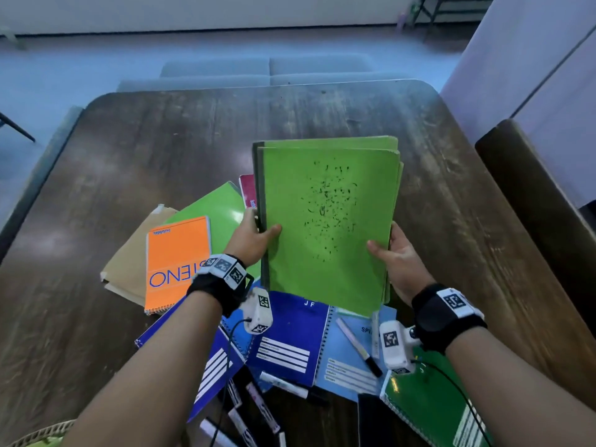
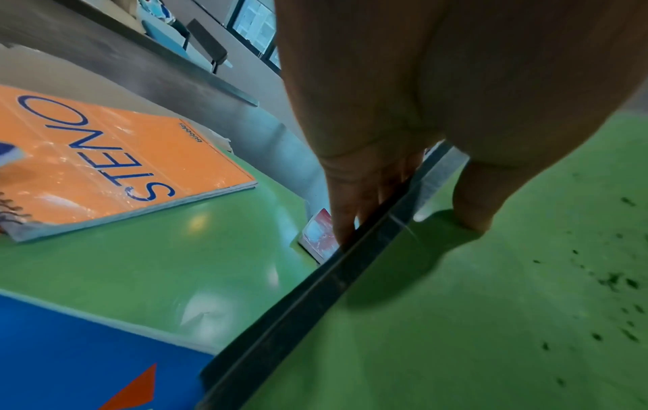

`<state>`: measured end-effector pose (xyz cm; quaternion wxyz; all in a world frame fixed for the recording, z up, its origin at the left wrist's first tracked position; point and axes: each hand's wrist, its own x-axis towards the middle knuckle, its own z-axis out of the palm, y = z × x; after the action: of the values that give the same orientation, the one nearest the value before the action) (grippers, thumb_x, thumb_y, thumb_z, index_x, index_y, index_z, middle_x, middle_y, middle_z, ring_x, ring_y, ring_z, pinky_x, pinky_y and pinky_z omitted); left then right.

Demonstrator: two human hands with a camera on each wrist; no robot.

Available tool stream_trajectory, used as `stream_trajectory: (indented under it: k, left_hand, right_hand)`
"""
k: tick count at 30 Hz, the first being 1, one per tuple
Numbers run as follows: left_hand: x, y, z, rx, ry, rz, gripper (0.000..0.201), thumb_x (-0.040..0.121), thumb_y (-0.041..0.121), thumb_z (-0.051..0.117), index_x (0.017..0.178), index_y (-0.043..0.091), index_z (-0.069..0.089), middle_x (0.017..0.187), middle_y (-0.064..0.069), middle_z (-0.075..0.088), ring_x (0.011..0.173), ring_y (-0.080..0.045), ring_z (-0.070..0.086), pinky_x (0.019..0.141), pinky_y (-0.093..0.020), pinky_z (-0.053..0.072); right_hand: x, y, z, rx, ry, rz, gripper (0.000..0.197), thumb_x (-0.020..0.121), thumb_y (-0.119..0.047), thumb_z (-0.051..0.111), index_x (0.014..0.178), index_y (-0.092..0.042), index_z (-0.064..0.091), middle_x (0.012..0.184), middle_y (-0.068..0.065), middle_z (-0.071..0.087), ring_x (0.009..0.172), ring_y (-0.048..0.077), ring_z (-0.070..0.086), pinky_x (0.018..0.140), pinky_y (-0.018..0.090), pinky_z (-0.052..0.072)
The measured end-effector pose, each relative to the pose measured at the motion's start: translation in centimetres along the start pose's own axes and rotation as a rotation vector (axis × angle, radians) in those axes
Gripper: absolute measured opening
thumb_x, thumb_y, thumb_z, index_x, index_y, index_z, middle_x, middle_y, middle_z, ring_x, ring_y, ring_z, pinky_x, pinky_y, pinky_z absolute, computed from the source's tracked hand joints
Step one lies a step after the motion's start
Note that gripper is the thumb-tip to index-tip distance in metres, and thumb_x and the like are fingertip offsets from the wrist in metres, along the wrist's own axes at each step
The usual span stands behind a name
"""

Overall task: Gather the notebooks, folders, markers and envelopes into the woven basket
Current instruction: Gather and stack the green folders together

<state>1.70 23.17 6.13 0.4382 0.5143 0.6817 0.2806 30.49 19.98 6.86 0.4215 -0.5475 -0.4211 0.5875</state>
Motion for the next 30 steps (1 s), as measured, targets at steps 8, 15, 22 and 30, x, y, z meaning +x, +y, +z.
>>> stream_trajectory:
  k: [8,15,22,30]
  left_hand:
    - [0.6,-2.0,2.5,-0.245,0.203,0.229,0.053,0.092,0.007,0.066,0.130,0.026,0.036,0.116,0.022,0.060,0.103,0.007,0.061,0.095,-0.033,0.052]
    - [0.8,-1.9,4.8,-0.263,0.044,0.172,0.052,0.100,0.012,0.055,0.131,0.044,0.028,0.117,0.031,0.054,0.108,0.006,0.058,0.097,-0.020,0.044]
    - [3.5,-5.7,3.2,0.370,-0.067,0.039,0.070,0.091,0.029,0.068,0.150,0.014,0.033,0.150,0.000,0.038,0.136,-0.014,0.037,0.116,-0.031,0.028]
    - [4.2,-9.1,6.4,0.839,-0.060,-0.163,0.088,0.082,0.049,0.072,0.152,0.020,0.025,0.164,-0.017,0.005,0.150,-0.040,0.009,0.116,-0.062,0.022]
  right_hand:
    - [5.4,-0.3,0.6,0.014,0.118,-0.089,0.043,0.063,0.007,0.059,0.100,-0.014,0.065,0.097,0.002,0.072,0.087,0.013,0.067,0.082,0.031,0.058]
    - [7.6,4.8,-1.8,-0.036,0.220,0.032,0.039,0.080,0.021,0.062,0.094,-0.014,0.068,0.085,-0.008,0.077,0.087,0.016,0.068,0.090,0.039,0.053]
    - [6.6,4.0,-4.0,-0.052,0.181,-0.005,0.036,0.087,0.015,0.062,0.119,0.000,0.063,0.102,-0.001,0.072,0.084,-0.001,0.071,0.077,0.014,0.056]
    - [5.1,4.1,-5.4,-0.060,0.263,-0.009,0.028,0.091,0.004,0.066,0.111,-0.015,0.064,0.105,-0.002,0.072,0.095,0.017,0.068,0.079,0.018,0.056]
